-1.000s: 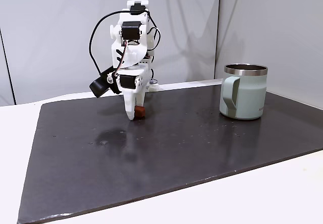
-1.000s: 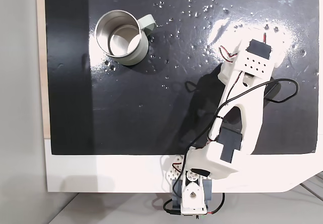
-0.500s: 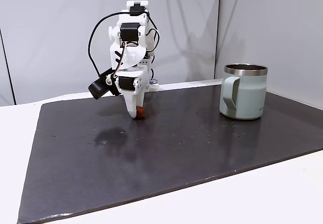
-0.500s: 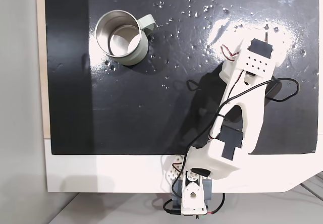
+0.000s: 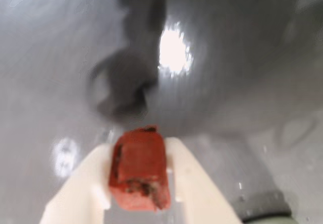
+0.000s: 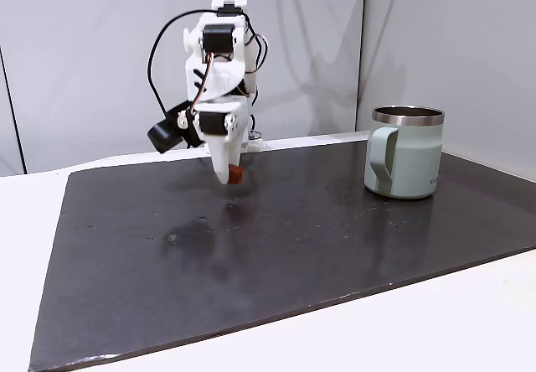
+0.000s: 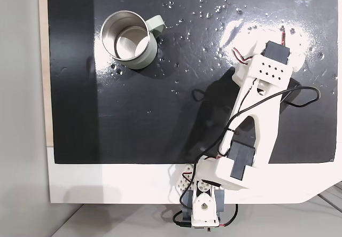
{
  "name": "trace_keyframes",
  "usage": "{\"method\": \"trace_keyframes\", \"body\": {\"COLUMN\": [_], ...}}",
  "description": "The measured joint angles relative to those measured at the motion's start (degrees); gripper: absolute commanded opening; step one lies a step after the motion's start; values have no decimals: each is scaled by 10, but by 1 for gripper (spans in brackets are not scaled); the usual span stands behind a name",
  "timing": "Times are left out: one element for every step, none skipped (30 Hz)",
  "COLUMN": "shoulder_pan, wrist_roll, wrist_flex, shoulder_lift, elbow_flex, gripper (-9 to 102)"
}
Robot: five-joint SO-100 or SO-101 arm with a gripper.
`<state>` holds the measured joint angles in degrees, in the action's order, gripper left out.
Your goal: Grasp a cube and put it in the cup.
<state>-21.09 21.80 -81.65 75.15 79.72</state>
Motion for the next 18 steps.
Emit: {"method": "trace_keyframes", "body": {"shoulder_pan": [0, 1, 3, 4, 6, 10, 12, 16, 19, 22, 25, 28, 32, 36, 40, 46, 51, 58], "wrist_roll": [-1, -3, -3, -7, -7, -9, -11, -14, -14, -17, -22, -22, -25, -29, -30, -32, -34, -33], "wrist_flex": [-7, -15, -24, -32, -40, -49, -57, -66, -75, -81, -90, -93, -93, -94, -100, -102, -102, -104], "shoulder_lift": [15, 29, 42, 56, 71, 84, 99, 115, 130, 147, 163, 180, 197, 213, 229, 243, 258, 270], "elbow_flex": [0, -2, -6, -12, -18, -25, -31, -35, -39, -40, -40, -40, -40, -40, -40, -40, -40, -44], "gripper": [1, 1, 1, 1, 1, 1, 1, 1, 1, 1, 1, 1, 1, 1, 1, 1, 1, 1]}}
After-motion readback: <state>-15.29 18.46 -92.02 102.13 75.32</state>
